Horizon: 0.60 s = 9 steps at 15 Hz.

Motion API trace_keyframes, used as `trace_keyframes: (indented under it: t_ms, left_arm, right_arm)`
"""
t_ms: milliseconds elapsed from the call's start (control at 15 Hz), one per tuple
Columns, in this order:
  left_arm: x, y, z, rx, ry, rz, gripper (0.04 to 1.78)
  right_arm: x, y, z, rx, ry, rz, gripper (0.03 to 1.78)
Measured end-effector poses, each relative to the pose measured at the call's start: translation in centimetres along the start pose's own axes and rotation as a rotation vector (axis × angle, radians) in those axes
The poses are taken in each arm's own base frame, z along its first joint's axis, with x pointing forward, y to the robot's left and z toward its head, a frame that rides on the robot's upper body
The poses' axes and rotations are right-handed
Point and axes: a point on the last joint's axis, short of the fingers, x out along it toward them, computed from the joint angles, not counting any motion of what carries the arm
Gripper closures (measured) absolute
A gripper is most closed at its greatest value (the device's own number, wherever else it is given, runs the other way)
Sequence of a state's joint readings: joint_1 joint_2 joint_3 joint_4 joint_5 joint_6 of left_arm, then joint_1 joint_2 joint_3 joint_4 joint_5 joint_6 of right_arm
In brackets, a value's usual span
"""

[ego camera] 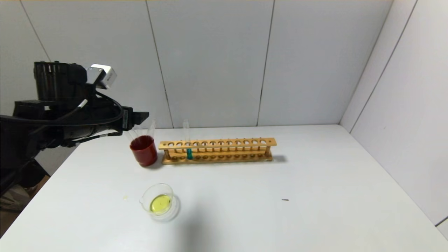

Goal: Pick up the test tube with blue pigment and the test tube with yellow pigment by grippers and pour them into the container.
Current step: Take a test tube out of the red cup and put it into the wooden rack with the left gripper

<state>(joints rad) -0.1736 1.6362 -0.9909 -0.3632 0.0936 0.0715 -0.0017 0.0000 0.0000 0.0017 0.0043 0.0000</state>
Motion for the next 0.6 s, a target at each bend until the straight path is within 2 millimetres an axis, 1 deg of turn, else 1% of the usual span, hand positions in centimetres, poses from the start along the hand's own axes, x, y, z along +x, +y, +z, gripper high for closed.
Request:
trace_keyframes:
  t_ms: [200,333,467,600]
  left_arm:
    - [-4.3,-0.3,-0.2,-0.009,0.041,-0.103,0.07]
    - [-6.4,-0.3,-0.6,-0.036,0.044,-0.125,0.07]
    - [-8.3,-0.6,-1.1,-0.054,0.034,-0.148,0.07]
    - [-9.4,-1.0,-1.5,-0.051,0.024,-0.172,0.07]
  right_arm:
    - [0.0,0.0,0.0,0.000,0.000,0.000,0.06]
    - [0.0,0.0,0.0,0.000,0.000,0.000,0.06]
    - [0.0,0.0,0.0,0.000,0.000,0.000,0.06]
    - [0.0,0.0,0.0,0.000,0.000,0.000,0.06]
